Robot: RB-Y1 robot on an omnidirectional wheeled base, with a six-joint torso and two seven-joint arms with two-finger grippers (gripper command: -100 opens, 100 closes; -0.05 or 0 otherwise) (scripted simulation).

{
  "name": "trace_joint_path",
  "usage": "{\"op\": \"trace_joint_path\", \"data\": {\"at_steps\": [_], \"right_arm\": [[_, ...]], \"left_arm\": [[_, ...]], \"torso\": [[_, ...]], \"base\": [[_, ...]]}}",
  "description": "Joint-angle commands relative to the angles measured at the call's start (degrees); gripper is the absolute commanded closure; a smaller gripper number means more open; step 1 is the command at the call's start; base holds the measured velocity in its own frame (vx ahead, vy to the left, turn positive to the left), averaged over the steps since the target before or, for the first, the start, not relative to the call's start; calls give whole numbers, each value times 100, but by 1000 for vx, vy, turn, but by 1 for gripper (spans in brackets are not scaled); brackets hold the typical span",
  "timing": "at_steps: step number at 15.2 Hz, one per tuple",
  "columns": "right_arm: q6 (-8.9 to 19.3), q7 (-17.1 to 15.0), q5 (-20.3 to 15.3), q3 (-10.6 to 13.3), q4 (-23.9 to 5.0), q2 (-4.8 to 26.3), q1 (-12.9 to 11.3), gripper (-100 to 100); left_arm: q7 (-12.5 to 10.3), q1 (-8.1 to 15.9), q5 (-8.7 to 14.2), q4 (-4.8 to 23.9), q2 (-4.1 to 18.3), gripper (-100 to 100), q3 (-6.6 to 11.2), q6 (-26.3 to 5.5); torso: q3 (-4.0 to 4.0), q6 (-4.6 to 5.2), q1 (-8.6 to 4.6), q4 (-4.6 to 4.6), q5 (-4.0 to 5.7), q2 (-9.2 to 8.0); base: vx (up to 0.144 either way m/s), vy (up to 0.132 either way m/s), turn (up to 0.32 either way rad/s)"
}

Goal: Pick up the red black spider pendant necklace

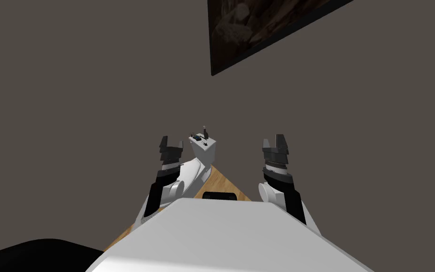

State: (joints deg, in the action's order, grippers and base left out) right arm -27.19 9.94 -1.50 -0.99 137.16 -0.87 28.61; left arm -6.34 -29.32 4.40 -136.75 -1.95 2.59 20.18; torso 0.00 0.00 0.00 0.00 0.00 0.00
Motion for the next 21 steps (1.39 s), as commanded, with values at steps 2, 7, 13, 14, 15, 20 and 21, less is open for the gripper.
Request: {"op": "trace_joint_path", "data": {"at_steps": [2, 7, 13, 14, 15, 20, 21], "right_arm": [[0, 0, 0, 0, 0, 0, 0, 0], [0, 0, 0, 0, 0, 0, 0, 0], [0, 0, 0, 0, 0, 0, 0, 0], [0, 0, 0, 0, 0, 0, 1, 0], [0, 0, 0, 0, 0, 0, 1, 0], [0, 0, 0, 0, 0, 0, 1, 0], [0, 0, 0, 0, 0, 0, 1, 0]], "left_arm": [[4, 9, -8, 24, 252, -100, -4, -33], [27, 54, -52, 152, 847, -100, -25, -212], [80, 157, -152, 441, 1253, -100, -74, -622], [89, 175, -169, 491, 1269, -100, -83, -695], [98, 193, -187, 542, 1273, -100, -91, -768], [152, 298, -290, 829, 1104, -100, -142, -1190], [161, 314, -307, 875, 1062, -100, -150, -1259]], "torso": [[0, 0, 1, 0, 0, 1], [4, 1, 3, -2, -1, 7], [13, 2, 2, -5, -1, 22], [13, 1, 2, -5, -1, 23], [13, 1, 1, -5, -1, 23], [15, 0, 3, -6, -1, 25], [14, 1, 2, -6, -1, 25]], "base": [[3, 0, -7], [15, 0, -26], [43, 0, -66], [44, 2, -36], [43, -1, -55], [54, 3, -76], [46, 2, -52]]}}
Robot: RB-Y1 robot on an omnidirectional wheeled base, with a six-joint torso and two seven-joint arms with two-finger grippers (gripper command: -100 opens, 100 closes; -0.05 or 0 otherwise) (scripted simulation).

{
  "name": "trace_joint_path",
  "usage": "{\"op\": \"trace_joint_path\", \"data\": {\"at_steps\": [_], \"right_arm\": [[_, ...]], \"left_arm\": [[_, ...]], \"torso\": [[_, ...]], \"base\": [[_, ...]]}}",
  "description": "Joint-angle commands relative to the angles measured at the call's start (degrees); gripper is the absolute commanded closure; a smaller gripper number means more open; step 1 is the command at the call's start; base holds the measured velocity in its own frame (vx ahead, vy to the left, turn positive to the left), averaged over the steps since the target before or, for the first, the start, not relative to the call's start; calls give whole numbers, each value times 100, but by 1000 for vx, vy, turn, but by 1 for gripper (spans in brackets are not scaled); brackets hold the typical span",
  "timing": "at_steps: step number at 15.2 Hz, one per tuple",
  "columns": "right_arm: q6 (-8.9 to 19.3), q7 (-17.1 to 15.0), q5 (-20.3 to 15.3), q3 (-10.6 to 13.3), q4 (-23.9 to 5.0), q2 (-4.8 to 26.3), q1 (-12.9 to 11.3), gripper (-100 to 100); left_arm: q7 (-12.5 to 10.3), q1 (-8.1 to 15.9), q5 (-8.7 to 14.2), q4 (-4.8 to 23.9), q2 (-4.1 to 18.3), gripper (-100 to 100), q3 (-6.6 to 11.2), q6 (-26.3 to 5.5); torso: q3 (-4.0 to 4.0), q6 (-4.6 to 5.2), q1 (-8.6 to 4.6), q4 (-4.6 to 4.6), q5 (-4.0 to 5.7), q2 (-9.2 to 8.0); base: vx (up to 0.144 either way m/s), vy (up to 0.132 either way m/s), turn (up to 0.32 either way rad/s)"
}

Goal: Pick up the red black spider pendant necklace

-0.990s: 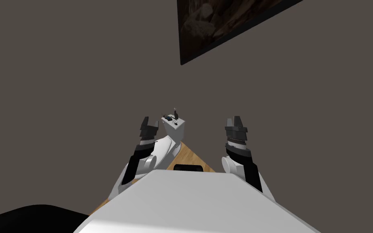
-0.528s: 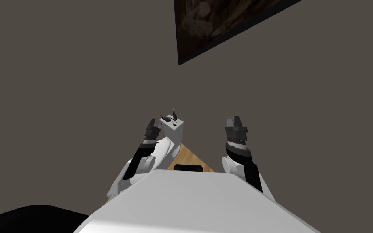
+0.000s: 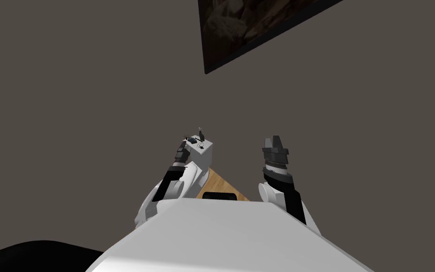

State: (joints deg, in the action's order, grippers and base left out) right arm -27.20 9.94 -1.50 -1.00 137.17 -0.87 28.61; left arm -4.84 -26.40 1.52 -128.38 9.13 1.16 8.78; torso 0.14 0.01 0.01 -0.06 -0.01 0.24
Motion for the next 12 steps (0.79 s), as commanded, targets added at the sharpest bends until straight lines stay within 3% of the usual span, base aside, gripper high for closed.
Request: {"op": "trace_joint_path", "data": {"at_steps": [1, 6, 12], "right_arm": [[0, 0, 0, 0, 0, 0, 0, 0], [0, 0, 0, 0, 0, 0, 0, 0], [0, 0, 0, 0, 0, 0, 0, 0]], "left_arm": [[19, 39, -36, 83, -84, -100, -15, -188], [64, 125, -121, 316, -195, -100, -57, -539], [122, 234, -233, 610, -120, -100, -111, -995]], "torso": [[0, 0, 0, 0, 0, 0], [-2, 0, 0, 1, 1, -4], [-1, 0, -3, 1, 1, -2]], "base": [[41, 0, -49], [42, 5, -65], [47, 2, -66]]}}
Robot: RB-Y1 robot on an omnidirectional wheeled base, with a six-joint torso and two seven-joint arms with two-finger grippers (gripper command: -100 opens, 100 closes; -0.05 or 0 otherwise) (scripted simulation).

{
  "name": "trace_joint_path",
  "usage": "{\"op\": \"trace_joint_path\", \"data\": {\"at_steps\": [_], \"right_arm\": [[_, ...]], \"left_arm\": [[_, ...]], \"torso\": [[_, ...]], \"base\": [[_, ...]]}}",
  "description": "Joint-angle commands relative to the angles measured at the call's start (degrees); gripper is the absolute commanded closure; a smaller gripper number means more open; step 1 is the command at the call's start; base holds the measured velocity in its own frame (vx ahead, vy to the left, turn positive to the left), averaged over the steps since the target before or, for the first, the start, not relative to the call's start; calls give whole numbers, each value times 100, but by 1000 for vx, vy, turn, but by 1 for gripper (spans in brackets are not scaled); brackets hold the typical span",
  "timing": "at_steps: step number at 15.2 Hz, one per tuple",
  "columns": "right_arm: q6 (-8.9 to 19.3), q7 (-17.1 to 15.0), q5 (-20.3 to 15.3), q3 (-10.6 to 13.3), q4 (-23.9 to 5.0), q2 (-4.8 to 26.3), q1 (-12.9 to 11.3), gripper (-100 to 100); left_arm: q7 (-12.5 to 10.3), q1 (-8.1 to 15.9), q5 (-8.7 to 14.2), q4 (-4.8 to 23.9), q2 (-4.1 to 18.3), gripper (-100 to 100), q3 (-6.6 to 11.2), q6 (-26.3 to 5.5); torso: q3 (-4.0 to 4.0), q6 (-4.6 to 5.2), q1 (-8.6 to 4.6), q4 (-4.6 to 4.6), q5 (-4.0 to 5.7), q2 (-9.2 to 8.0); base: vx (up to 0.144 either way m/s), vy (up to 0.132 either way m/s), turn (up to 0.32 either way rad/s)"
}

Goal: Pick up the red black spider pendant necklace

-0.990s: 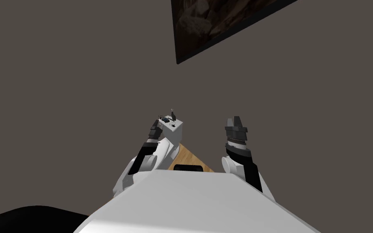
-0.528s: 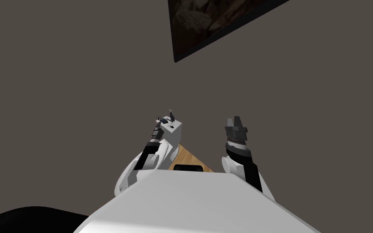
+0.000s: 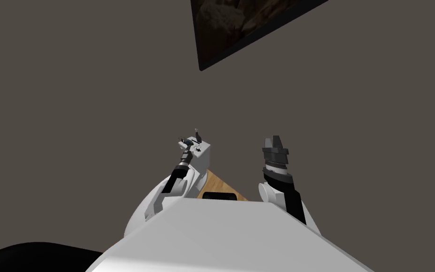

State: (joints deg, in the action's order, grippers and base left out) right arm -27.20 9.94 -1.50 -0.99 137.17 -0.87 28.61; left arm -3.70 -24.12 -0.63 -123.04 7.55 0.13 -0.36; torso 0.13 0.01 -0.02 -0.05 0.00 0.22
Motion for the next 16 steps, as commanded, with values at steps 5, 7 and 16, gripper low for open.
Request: {"op": "trace_joint_path", "data": {"at_steps": [5, 7, 16], "right_arm": [[0, 0, 0, 0, 0, 0, 0, 0], [0, 0, 0, 0, 0, 0, 0, 0], [0, 0, 0, 0, 0, 0, 0, 0]], "left_arm": [[61, 107, -121, 342, 271, -100, -58, -503], [78, 138, -153, 425, 344, -100, -74, -637], [59, 78, -129, 249, 304, 100, -63, -627]], "torso": [[0, 0, 3, 0, -1, 0], [0, -1, 5, 0, -1, 0], [-10, -2, -4, 3, 3, -19]], "base": [[49, 8, -70], [49, 8, -66], [27, 6, -5]]}}
